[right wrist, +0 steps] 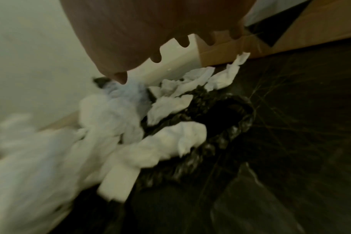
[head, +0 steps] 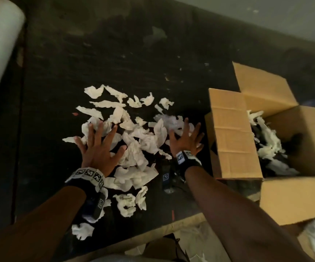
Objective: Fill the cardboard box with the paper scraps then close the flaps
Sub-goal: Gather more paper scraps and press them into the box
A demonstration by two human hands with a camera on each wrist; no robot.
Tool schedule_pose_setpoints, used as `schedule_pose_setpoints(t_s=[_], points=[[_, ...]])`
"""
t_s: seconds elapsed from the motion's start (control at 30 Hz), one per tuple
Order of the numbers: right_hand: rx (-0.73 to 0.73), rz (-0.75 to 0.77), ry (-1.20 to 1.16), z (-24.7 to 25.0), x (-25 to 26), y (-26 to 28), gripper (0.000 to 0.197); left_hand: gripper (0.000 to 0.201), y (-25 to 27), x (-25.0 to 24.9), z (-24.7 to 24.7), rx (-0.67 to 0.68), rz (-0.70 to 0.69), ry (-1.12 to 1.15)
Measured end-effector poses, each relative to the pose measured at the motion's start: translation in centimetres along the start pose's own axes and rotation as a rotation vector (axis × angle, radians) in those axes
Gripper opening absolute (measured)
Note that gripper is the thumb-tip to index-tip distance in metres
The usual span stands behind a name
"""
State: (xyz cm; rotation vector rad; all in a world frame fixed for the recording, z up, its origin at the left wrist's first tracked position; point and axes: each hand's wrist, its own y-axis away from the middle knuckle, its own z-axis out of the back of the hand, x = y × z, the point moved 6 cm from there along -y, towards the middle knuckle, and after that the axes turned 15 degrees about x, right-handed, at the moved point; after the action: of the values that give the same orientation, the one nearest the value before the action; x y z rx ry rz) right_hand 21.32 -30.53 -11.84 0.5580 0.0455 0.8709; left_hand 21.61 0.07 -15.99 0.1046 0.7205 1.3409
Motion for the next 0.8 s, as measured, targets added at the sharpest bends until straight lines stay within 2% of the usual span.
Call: schedule_pose_setpoints(t_s=[0.1,0.2,0.43,0.53,0.63,0.7,0.8], points=[[0.105,-0.079,-0.025,-0.7,-0.6,-2.1,0.081,0.077,0.1,0.1,0.0,-0.008,-0.006,0.015],[0.209,0.052,0.049,-2.5,1.5,-1.9,0.082,0.076,0.2,0.0,0.1,-0.016,-0.019,0.021],[0.325,0.380,0.051,-6.5,9.3,5.4,0.074,0.077,0.2,0.1,0.6,0.013,-0.038,0.062],[0.261,0.480,0.058,-5.7,11.0,6.7,0.081,0.071,0.7,-0.2,2.5,-0.046,-0.060,0.117],[0.093,0.537,-0.021,-2.1,12.2,6.5,0.072,0.068,0.8,-0.9,5.9,-0.175,-0.118,0.150],[0.025,0.512,-0.036,0.0,12.6,4.9,0.071,0.066,-0.1,-1.2,8.0,-0.224,-0.123,0.156],[0.034,0.417,-0.056,2.1,12.9,1.0,0.080,0.073,-3.1,-1.2,10.8,-0.197,-0.039,0.135]])
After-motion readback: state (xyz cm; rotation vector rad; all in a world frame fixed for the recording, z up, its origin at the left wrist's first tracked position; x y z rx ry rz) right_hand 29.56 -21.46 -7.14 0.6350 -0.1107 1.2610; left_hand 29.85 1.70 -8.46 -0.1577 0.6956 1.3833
